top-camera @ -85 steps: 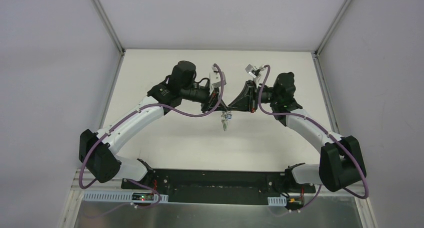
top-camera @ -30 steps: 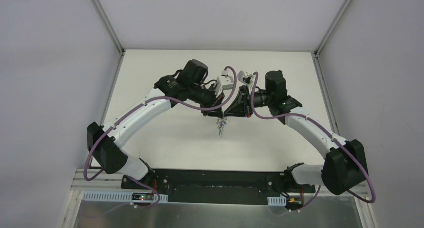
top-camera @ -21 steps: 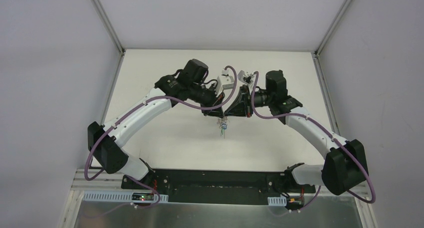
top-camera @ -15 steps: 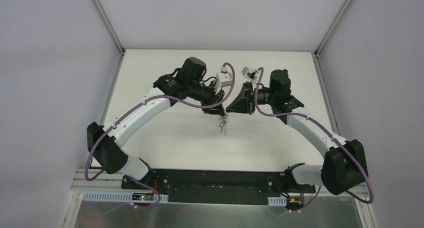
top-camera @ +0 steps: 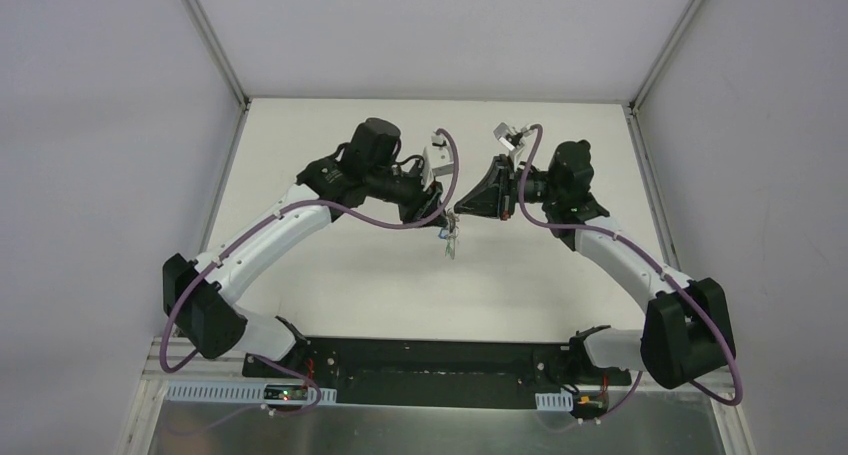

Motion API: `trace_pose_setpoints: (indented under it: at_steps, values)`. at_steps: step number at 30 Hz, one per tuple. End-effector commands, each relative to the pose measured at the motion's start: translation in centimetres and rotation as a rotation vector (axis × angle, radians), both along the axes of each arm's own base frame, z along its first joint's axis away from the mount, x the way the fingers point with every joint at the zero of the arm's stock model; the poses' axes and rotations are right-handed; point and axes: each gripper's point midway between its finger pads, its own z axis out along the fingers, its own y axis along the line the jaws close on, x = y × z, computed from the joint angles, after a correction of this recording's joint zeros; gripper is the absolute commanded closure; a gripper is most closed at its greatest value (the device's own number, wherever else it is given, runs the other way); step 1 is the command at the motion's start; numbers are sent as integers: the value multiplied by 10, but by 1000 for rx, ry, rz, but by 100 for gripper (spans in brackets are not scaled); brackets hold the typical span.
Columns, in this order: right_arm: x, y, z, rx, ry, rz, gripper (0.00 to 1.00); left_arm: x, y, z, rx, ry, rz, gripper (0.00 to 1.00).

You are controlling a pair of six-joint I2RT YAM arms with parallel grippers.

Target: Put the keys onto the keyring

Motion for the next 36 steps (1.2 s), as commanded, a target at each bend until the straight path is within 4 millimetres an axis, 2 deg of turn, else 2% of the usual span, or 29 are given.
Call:
trace_pose_setpoints:
  at_steps: [1,7,16,20,23,29,36]
  values:
    - [-1,-2,11,31,-44,1,100,9,10,25,-33,-206,6,70]
    - [1,-2,8,28,-30,-3,100,7,21,27,9,-321,-39,68]
    - [6,-1,5,23,-10,-13,100,-10,16,17,85,-394,-157,68]
    - [7,-1,3,21,-3,-14,100,-4,11,19,94,-405,-122,69]
    - [7,-1,2,20,1,-16,100,6,7,21,97,-412,-78,71]
    - [7,-1,1,18,5,-16,100,12,1,19,101,-405,-60,76]
    - [7,-2,0,18,3,-16,100,8,-6,16,93,-374,-78,78]
